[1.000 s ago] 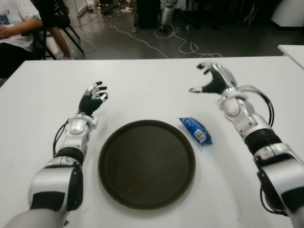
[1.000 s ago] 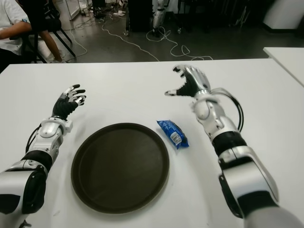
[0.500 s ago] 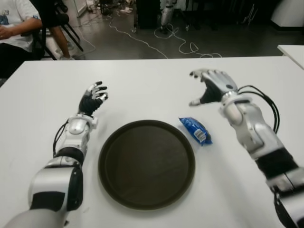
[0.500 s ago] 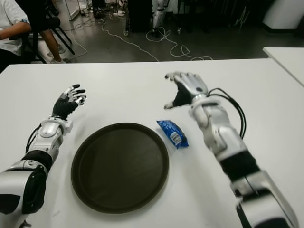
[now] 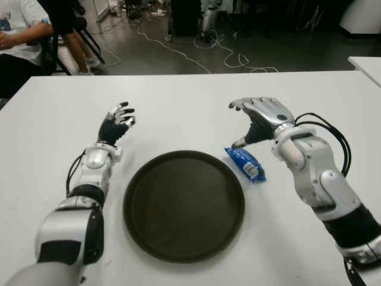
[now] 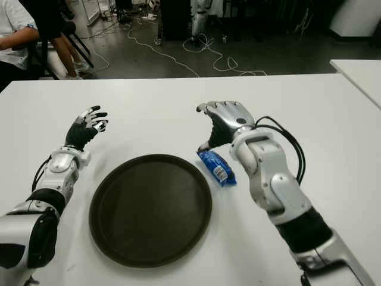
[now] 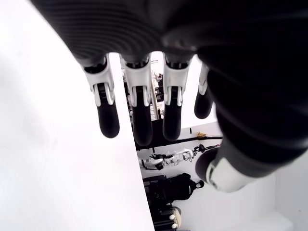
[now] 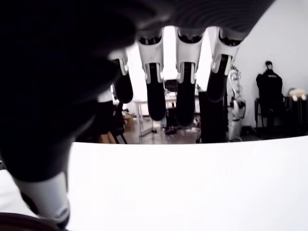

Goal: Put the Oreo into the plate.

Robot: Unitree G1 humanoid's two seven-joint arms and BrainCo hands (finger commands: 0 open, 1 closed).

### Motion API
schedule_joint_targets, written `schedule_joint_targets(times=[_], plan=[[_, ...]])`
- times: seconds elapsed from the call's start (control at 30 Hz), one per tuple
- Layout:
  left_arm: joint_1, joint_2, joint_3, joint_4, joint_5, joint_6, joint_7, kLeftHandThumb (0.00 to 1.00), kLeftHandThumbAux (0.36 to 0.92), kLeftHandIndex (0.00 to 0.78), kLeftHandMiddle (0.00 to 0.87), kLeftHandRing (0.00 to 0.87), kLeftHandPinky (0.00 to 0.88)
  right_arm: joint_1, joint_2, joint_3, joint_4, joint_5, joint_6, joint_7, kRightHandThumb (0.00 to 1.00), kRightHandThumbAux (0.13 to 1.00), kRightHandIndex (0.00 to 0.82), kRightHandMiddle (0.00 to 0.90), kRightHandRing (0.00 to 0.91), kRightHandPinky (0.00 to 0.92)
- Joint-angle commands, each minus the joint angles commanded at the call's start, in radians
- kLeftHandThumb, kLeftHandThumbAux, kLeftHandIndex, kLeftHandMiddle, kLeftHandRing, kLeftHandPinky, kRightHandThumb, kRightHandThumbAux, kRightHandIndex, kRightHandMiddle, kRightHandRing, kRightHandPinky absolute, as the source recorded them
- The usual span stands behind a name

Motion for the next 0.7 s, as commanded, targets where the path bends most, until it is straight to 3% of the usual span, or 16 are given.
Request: schedule_joint_targets(times=[0.3, 0.43, 0.57, 0.7], plan=[[0.001, -0.002, 0.006, -0.001, -0.002, 0.0, 0.003, 0.149, 0.704, 0.134, 0.217, 0.215, 0.226, 0.042, 0.01, 0.012, -0.083, -0.094, 0.059, 0.056, 0.0, 0.73, 0.249, 0.285, 0.295, 0.276], [-0.001, -0.001, 0.001, -0.001, 0.005, 0.003, 0.011, 0.144, 0.702, 0.144, 0.225, 0.219, 0.231, 0.066, 0.042, 0.017, -0.066, -0.15, 0.091, 0.021, 0.0, 0.727, 0.231, 0.267, 0.29, 0.293], [-0.001, -0.001, -0.001, -0.002, 0.007, 0.003, 0.014, 0.145, 0.704, 0.149, 0.231, 0.225, 0.237, 0.095, 0.066, 0.009, -0.048, -0.171, 0.104, -0.024, 0.0, 0.734, 0.199, 0.236, 0.264, 0.275], [0.001, -0.002, -0.001, -0.002, 0.007, 0.003, 0.017, 0.153, 0.706, 0.148, 0.23, 0.226, 0.239, 0.131, 0.089, 0.004, -0.019, -0.183, 0.098, -0.119, 0.0, 0.756, 0.147, 0.173, 0.189, 0.179]])
